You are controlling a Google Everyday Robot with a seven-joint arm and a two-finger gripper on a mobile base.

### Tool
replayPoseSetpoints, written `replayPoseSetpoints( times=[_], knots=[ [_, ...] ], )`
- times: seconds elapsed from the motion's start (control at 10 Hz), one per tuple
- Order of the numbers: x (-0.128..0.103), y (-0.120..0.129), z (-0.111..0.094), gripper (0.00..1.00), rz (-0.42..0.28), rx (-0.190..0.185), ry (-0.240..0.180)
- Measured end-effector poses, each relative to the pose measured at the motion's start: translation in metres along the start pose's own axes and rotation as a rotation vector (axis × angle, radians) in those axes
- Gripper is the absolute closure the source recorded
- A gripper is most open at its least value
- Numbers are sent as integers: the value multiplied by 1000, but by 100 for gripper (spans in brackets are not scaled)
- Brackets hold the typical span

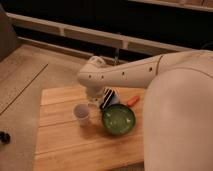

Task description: Place the bottle in the ceramic bowl

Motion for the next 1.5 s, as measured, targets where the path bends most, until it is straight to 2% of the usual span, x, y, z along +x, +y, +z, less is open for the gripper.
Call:
replayPoseSetpoints(
  times=[0.4, 0.6, 0.7, 1.5],
  knots=[
    [-1, 0, 0, 100, 1, 1, -1],
    [-12, -4, 0, 100, 7, 25, -15],
    [-17, -17, -1, 100, 21, 53, -18],
    [-17, -13, -1, 100, 17, 48, -19]
  ],
)
